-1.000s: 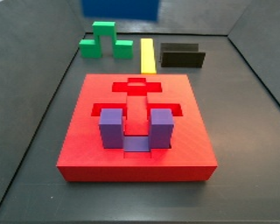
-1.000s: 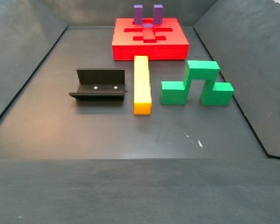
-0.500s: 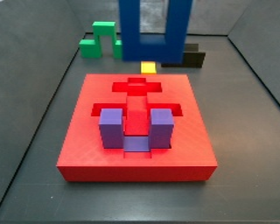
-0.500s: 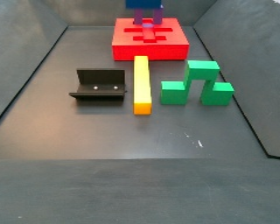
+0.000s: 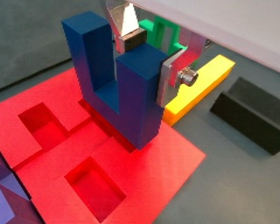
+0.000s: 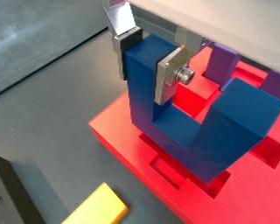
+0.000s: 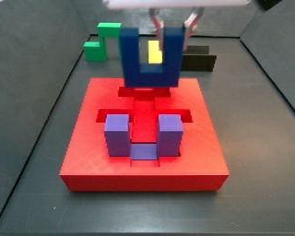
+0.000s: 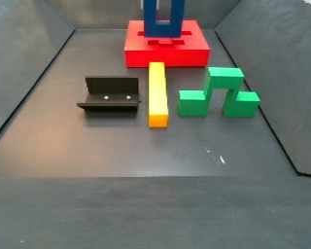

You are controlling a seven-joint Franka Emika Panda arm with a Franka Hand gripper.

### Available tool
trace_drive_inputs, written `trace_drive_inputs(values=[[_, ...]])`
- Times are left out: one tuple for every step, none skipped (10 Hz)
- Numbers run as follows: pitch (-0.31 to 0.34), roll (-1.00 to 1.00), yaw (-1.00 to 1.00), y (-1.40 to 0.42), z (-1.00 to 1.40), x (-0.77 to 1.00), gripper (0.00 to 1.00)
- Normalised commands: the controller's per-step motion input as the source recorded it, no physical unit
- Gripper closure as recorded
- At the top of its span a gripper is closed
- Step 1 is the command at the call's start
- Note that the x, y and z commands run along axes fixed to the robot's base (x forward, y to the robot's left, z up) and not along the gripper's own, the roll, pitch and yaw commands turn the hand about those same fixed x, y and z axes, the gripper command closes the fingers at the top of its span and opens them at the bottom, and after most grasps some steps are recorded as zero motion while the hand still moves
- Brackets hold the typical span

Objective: Pick up the blue object. Move up. Place the blue object on the fixture. Regrasp the blue object. Move to above the board. Insert the blue object.
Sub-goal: Insert the blue object.

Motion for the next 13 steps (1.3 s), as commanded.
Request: trace_drive_inputs(values=[[-0.124, -0.21, 0.06, 0.1, -0.25, -0.07, 1.0], [-0.103, -0.22, 0.09, 0.14, -0.21, 0.0, 1.0], [-0.089, -0.09, 0.07, 0.1, -0.2, 0.0, 1.0], [-0.049, -0.06, 0.01, 0.04, -0.16, 0.0, 1.0], [-0.027, -0.15, 0.0, 0.02, -0.13, 0.0, 1.0], [-0.074, -0.24, 0.0, 0.0, 0.0, -0.08, 1.0], [-0.09, -0.28, 0.0, 0.0, 0.02, -0.12, 1.0], [-0.08, -0.26, 0.0, 0.0, 0.04, -0.13, 1.0], [-0.07, -0.24, 0.0, 0.01, 0.01, -0.13, 1.0], [-0.079, -0.21, 0.0, 0.02, 0.0, -0.17, 1.0], [-0.076, -0.17, 0.0, 0.05, 0.0, -0.14, 1.0], [-0.063, -0.15, 0.0, 0.05, 0.0, -0.15, 1.0], [-0.051, -0.14, 0.0, 0.0, -0.02, -0.09, 1.0]])
